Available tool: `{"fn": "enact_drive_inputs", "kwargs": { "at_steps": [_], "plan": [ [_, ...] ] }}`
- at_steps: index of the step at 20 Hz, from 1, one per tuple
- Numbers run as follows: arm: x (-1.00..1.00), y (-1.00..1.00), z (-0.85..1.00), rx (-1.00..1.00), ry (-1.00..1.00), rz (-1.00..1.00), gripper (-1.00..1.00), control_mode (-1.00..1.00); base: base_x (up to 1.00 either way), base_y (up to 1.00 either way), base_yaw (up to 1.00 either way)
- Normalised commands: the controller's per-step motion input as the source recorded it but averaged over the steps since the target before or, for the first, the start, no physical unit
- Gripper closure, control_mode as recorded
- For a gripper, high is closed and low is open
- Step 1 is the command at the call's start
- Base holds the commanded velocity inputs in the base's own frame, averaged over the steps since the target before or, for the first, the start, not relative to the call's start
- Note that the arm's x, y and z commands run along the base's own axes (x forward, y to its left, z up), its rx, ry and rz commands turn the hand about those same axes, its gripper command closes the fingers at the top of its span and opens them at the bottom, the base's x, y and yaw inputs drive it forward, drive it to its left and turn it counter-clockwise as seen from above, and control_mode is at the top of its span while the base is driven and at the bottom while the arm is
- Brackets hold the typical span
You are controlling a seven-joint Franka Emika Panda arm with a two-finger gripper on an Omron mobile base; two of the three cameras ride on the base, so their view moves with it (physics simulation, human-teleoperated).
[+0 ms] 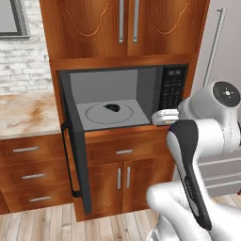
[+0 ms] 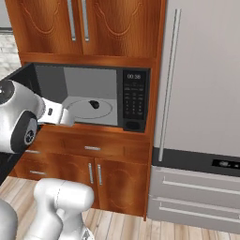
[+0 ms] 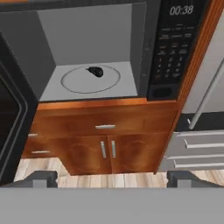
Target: Close the microwave door.
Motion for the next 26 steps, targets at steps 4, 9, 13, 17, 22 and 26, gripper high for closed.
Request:
{"fn": "enact_drive_inputs", "kwargs": {
  "at_steps": [4,9,13,17,22,26],
  "plan": [
    [-1.00,0.78,0.00,-0.20,-0.18,-0.19,-1.00,-1.00,0.00,0.00,0.00],
    [-1.00,0.76,0.03,-0.19,-0.15,-0.20,-1.00,-1.00,0.00,0.00,0.00],
    [-1.00,0.98,-0.01,-0.18,-0.14,-0.23,-1.00,-1.00,0.00,0.00,0.00],
    [-0.64,1.00,-0.04,-0.17,-0.11,-0.32,-1.00,-1.00,0.00,0.00,0.00],
    [0.30,1.00,-0.41,-0.19,-0.04,-0.28,-1.00,-1.00,0.00,0.00,0.00],
    [0.98,0.97,-0.62,-0.40,0.06,-0.12,-1.00,-1.00,0.00,0.00,0.00]
  ]
}}
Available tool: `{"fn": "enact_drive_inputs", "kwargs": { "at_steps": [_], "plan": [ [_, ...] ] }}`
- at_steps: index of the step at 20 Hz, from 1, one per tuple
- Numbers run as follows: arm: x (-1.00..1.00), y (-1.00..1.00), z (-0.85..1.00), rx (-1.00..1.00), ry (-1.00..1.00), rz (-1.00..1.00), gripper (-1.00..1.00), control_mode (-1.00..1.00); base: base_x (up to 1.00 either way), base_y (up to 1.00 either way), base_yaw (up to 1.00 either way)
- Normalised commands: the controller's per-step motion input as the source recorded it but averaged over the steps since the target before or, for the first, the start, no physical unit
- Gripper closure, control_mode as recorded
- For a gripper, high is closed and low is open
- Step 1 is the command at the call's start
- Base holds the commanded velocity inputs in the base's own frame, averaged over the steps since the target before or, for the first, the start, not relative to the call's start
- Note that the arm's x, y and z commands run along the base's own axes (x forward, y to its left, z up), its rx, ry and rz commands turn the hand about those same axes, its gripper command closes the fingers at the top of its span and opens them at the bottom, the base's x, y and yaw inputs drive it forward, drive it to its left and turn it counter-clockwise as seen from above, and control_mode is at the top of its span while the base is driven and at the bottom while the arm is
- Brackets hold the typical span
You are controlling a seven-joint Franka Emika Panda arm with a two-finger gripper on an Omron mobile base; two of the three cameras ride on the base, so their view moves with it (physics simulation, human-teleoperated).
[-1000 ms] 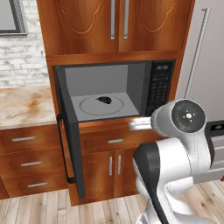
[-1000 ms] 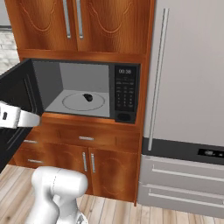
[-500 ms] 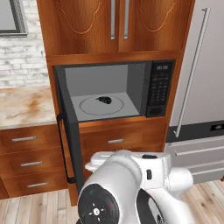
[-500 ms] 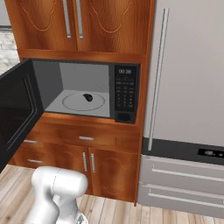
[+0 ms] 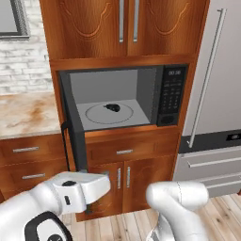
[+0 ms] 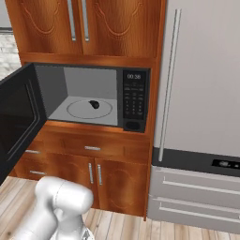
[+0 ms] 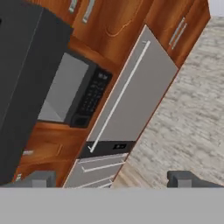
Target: Close the microwave door.
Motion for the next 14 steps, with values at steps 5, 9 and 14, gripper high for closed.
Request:
{"fn": "enact_drive_inputs", "kwargs": {
  "at_steps": [5,9,14],
  "plan": [
    [0.94,0.82,-0.48,-0.31,0.01,-0.12,-1.00,-1.00,0.00,0.00,0.00],
    [0.97,0.71,-0.38,-0.21,0.05,-0.07,-1.00,-1.00,0.00,0.00,0.00],
    [1.00,0.48,-0.33,-0.16,0.03,-0.02,-1.00,-1.00,0.00,0.00,0.00]
  ]
}}
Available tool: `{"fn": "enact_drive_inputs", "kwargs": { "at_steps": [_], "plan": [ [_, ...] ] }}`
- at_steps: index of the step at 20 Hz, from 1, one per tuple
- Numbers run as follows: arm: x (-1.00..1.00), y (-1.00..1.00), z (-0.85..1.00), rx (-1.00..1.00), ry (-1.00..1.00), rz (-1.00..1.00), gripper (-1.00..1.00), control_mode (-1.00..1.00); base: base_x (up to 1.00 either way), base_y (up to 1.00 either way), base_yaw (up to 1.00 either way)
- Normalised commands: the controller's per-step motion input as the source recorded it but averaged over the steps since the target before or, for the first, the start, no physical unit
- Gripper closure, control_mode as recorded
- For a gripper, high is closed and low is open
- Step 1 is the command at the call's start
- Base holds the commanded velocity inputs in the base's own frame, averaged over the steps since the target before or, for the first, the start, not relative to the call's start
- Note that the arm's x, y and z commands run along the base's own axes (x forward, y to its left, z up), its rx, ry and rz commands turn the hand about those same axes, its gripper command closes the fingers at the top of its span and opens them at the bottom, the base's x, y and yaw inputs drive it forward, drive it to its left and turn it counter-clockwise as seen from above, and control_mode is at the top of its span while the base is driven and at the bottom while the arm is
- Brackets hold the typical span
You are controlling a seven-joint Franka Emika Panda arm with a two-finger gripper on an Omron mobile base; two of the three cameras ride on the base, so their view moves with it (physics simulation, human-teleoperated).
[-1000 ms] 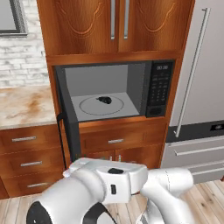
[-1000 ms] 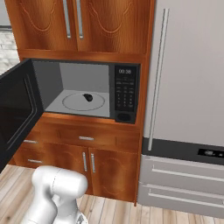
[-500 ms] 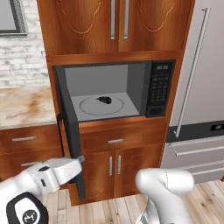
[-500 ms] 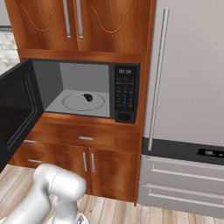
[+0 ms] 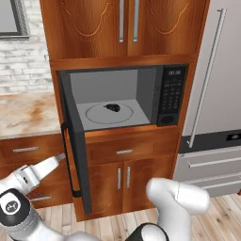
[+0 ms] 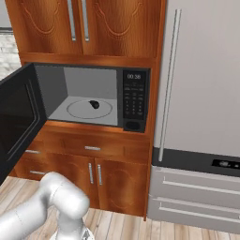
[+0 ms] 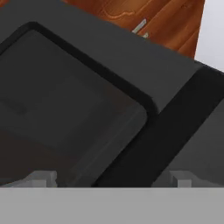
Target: Close the microwave door.
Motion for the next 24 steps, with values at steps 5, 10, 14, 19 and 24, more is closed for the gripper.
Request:
{"fn": "enact_drive_inputs", "kwargs": {
  "at_steps": [5,10,14,19,24],
  "plan": [
    [0.93,-0.16,-0.43,-0.11,0.14,0.00,-1.00,-1.00,0.00,0.00,0.00],
    [0.54,-0.79,-0.18,-0.07,0.26,0.00,-1.00,-1.00,0.00,0.00,0.00],
    [0.49,-0.89,-0.05,-0.08,0.38,0.00,-1.00,-1.00,0.00,0.00,0.00],
    [0.30,-0.86,-0.08,-0.09,0.35,0.00,-1.00,-1.00,0.00,0.00,0.00],
    [0.47,-0.80,-0.28,-0.04,0.28,0.00,-1.00,-1.00,0.00,0.00,0.00]
  ]
}}
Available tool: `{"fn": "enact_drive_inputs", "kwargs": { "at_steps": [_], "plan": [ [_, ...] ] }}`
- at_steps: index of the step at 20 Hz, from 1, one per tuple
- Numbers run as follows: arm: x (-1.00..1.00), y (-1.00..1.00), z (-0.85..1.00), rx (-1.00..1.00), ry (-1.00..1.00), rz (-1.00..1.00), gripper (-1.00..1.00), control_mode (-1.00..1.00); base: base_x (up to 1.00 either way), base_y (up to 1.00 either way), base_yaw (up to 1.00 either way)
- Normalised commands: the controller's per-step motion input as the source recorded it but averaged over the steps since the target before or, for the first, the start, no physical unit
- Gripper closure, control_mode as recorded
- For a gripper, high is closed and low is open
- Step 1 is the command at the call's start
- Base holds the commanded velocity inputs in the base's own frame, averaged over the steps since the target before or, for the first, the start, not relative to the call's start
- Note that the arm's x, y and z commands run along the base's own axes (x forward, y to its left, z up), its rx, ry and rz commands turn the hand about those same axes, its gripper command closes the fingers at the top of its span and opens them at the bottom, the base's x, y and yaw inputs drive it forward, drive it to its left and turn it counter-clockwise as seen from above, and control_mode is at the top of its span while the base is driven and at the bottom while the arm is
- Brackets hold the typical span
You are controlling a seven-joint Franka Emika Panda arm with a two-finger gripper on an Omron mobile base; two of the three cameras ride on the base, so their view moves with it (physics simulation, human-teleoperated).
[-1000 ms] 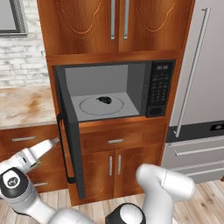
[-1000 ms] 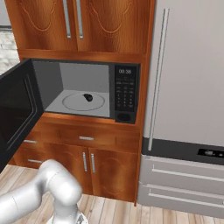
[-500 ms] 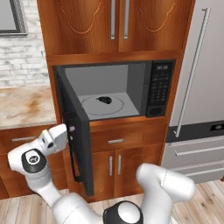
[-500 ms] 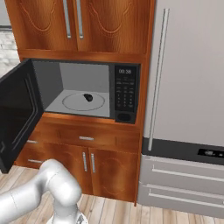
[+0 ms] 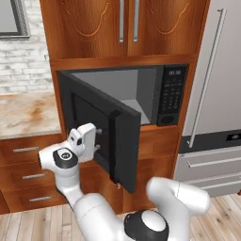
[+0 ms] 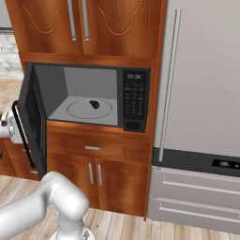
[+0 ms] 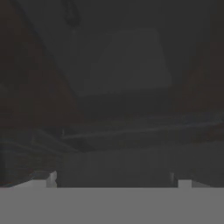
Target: Close the microwave door.
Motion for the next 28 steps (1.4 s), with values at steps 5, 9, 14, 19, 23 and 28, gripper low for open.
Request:
{"fn": "enact_drive_inputs", "kwargs": {
  "at_steps": [5,9,14,19,23,28],
  "plan": [
    [0.56,-0.64,-0.14,0.00,0.15,0.00,-1.00,-1.00,0.00,0.00,0.00],
    [0.82,-0.11,-0.08,0.00,0.01,0.14,-1.00,-1.00,0.00,0.00,0.00],
    [0.61,0.00,-0.03,0.00,0.00,0.42,-1.00,-1.00,0.00,0.00,0.00],
    [0.66,-0.14,0.00,0.00,0.09,0.38,-1.00,-1.00,0.00,0.00,0.00],
    [0.77,-0.31,0.00,0.00,0.09,0.34,-1.00,-1.00,0.00,0.00,0.00],
    [0.72,-0.21,0.00,0.00,0.09,0.23,-1.00,-1.00,0.00,0.00,0.00]
  ]
}}
